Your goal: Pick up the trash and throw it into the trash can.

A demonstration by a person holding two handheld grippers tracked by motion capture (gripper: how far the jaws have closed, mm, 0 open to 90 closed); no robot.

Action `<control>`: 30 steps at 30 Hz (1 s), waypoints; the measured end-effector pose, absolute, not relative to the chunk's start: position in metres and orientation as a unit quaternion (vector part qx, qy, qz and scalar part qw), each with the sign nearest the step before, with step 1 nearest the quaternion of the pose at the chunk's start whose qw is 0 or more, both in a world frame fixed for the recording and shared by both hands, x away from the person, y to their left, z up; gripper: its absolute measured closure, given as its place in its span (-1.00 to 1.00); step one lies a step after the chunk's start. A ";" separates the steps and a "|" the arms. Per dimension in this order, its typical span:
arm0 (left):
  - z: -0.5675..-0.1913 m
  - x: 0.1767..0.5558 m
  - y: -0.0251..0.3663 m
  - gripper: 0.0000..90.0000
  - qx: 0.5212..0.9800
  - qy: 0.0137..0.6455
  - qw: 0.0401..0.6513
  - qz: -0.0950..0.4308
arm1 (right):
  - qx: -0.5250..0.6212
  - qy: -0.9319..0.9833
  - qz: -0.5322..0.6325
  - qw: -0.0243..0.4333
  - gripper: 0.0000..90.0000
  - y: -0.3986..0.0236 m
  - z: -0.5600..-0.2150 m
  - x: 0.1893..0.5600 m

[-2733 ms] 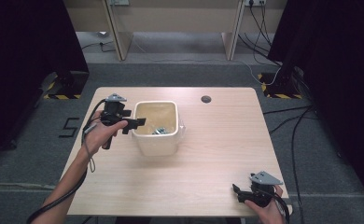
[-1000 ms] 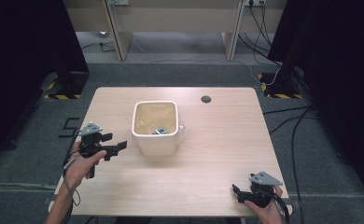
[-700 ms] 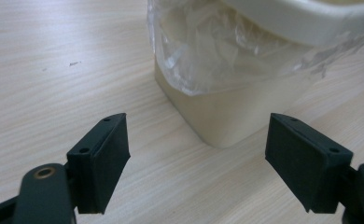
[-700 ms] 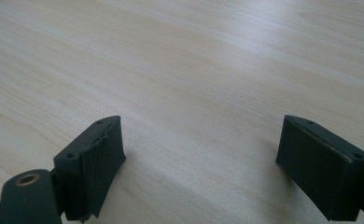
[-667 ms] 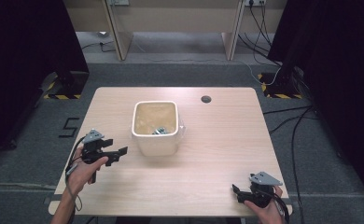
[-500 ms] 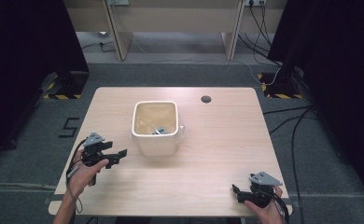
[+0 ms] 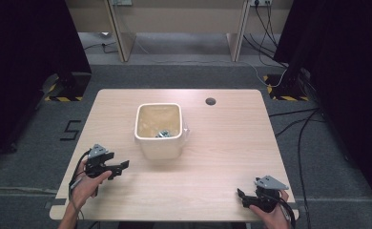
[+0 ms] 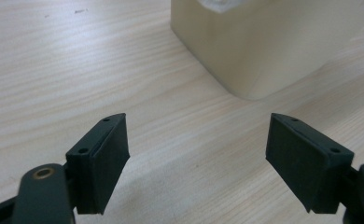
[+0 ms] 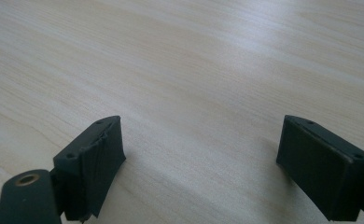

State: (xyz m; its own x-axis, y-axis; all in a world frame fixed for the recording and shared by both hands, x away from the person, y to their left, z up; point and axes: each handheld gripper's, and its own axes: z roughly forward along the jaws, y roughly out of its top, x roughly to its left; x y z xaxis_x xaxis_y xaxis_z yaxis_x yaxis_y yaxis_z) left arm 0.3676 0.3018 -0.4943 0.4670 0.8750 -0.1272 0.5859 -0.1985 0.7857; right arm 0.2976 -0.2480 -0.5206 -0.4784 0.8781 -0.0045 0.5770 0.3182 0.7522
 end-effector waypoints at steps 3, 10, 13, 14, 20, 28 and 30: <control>-0.500 0.366 0.301 -0.54 0.756 0.485 0.400 0.180 | 0.464 0.784 0.354 0.213 -0.68 -0.248 -0.521 0.298; -0.511 0.362 0.299 -0.55 0.764 0.484 0.388 0.178 | 0.464 0.784 0.354 0.213 -0.68 -0.248 -0.521 0.298; -0.515 0.361 0.299 -0.55 0.767 0.484 0.381 0.179 | 0.463 0.784 0.354 0.213 -0.68 -0.248 -0.521 0.298; -0.516 0.361 0.299 -0.55 0.767 0.485 0.381 0.179 | 0.463 0.784 0.354 0.214 -0.68 -0.248 -0.521 0.298; -0.522 0.357 0.298 -0.55 0.770 0.484 0.375 0.179 | 0.463 0.784 0.354 0.213 -0.68 -0.248 -0.521 0.298; -0.523 0.355 0.297 -0.55 0.774 0.476 0.371 0.190 | 0.464 0.784 0.354 0.213 -0.68 -0.248 -0.521 0.297; -0.524 0.354 0.296 -0.56 0.775 0.475 0.369 0.194 | 0.464 0.784 0.354 0.213 -0.68 -0.248 -0.521 0.297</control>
